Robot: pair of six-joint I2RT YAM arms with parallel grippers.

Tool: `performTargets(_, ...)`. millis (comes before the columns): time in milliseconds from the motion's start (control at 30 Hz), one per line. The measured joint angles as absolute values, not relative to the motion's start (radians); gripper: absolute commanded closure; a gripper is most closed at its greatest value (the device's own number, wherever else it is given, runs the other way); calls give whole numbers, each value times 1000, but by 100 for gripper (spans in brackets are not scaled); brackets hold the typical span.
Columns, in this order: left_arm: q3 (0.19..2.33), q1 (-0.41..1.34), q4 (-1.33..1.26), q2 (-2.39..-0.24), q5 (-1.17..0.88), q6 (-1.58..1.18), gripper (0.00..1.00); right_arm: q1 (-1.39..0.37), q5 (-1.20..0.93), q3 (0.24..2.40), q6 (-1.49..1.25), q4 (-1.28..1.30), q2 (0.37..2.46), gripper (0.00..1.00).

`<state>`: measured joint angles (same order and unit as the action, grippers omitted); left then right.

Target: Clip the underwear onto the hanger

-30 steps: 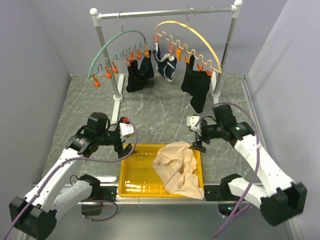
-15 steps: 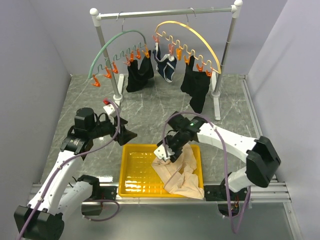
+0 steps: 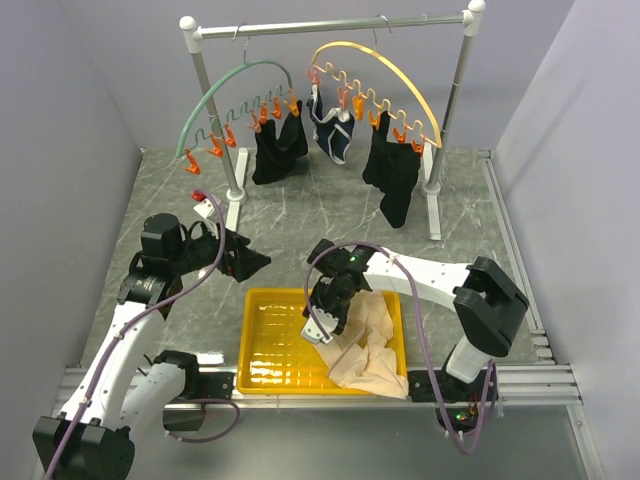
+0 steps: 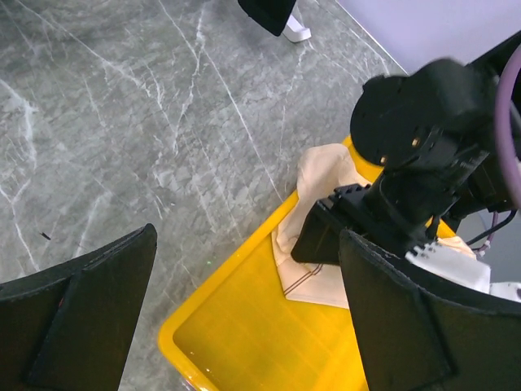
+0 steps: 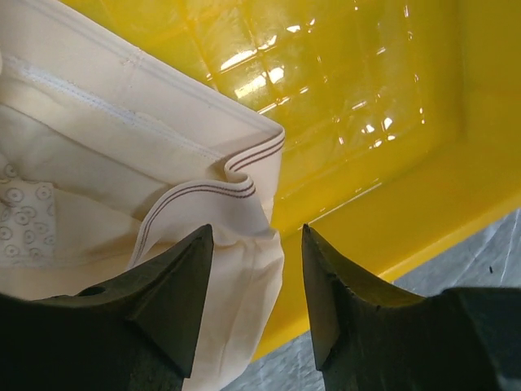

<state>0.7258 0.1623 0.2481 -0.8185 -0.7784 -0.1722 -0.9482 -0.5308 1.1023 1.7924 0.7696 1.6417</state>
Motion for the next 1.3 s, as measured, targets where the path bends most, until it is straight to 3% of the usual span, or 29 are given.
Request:
performTargets(67,726,159,248,-815,-778,-180,1,-960,-520,1110,1811,769,1657,45)
performTargets(267,726,148,249,-800,-778,-182,1,-990,-500,1111,1853,772,1684,59)
performTargets(367,725,145,248,-797,-779,-185,1,-995,-493,1106,1856,767,1685,86)
performTargets(500,726,144,244,-800,-780,-195,1,-997,-482,1056,1843,731,1670,100)
performTargets(767,726,144,249,-806,-772,-187,1,-967,-512,1147,1624,778,1587,100)
performTargets(1067,726,144,239,-799,-751,-178,1,-731,-553,1402,1180,713,1371,100)
performTargets(1300,738,144,233,-906,-760,-130,5,-536,-516,1470,924,686,1507,100)
